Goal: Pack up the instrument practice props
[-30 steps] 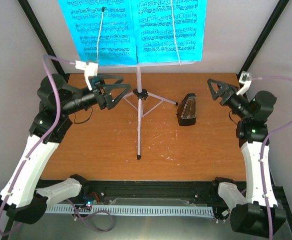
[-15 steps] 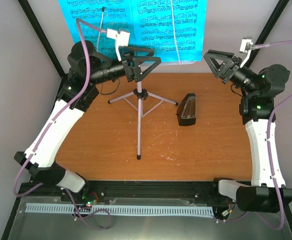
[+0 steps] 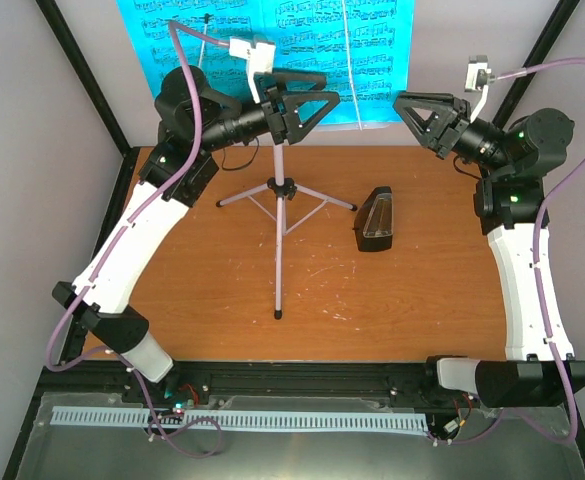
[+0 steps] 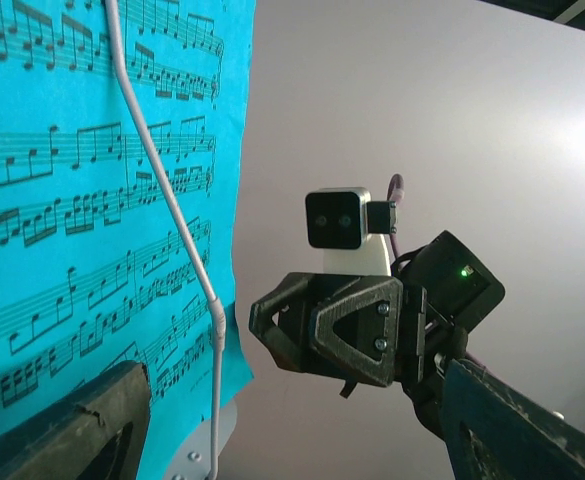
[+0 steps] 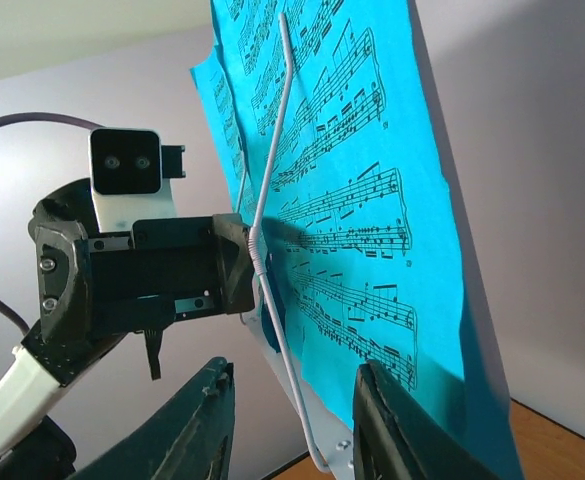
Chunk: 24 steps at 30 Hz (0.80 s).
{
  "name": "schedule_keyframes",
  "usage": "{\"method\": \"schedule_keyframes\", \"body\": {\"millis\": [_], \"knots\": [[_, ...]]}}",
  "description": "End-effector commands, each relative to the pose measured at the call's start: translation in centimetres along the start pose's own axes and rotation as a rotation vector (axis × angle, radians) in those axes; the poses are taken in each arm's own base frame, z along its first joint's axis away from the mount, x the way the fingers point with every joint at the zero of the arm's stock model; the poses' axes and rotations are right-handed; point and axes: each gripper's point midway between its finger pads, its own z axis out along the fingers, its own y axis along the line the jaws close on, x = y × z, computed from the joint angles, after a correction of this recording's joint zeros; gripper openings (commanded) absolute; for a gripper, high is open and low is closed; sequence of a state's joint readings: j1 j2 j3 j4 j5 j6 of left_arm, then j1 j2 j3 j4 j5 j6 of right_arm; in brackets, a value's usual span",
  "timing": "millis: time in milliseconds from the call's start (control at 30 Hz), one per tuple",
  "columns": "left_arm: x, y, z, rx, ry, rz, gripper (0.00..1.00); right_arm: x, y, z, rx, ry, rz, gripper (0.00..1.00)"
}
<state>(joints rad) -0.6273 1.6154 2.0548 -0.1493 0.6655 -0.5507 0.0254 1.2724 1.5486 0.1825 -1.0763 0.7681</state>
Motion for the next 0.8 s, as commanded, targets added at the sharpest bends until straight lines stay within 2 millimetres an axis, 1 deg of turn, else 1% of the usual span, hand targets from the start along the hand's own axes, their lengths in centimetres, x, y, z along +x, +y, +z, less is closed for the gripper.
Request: {"method": "schedule_keyframes", "body": {"millis": [0, 167, 200, 233, 400, 567, 633, 767], "knots": [[-2.0, -1.6, 0.2, 0.041, -0.059, 0.031, 0.8, -0.2, 0.2, 0.2, 0.003, 0.007, -0.021, 0.34], [-1.8, -1.4, 0.5, 0.051, -0.057, 0.03, 0.79, -0.3, -0.7, -0.1, 0.083, -0.015, -0.034, 0.42], [-1.8, -1.4, 0.6, 0.051, -0.055, 0.031, 0.79, -0.3, -0.8, -0.2, 0.094, -0.016, -0.034, 0.46], [-1.8, -1.4, 0.6, 0.054, -0.057, 0.033, 0.79, -0.2, -1.0, -0.2, 0.107, -0.015, -0.027, 0.48], [-1.6, -1.5, 0.8, 0.07, -0.051, 0.038, 0.79, 0.1, -1.8, -0.5, 0.157, -0.012, -0.012, 0.49], [-1.4, -1.4, 0.9, 0.074, -0.047, 0.038, 0.79, 0.4, -2.2, -0.9, 0.207, -0.015, -0.017, 0.49], [-1.4, -1.4, 0.9, 0.075, -0.046, 0.04, 0.79, 0.4, -2.1, -1.0, 0.209, -0.016, -0.019, 0.5], [-1.3, -1.6, 0.9, 0.087, -0.042, 0.039, 0.79, 0.3, -1.1, -0.9, 0.172, -0.005, -0.029, 0.5]]}}
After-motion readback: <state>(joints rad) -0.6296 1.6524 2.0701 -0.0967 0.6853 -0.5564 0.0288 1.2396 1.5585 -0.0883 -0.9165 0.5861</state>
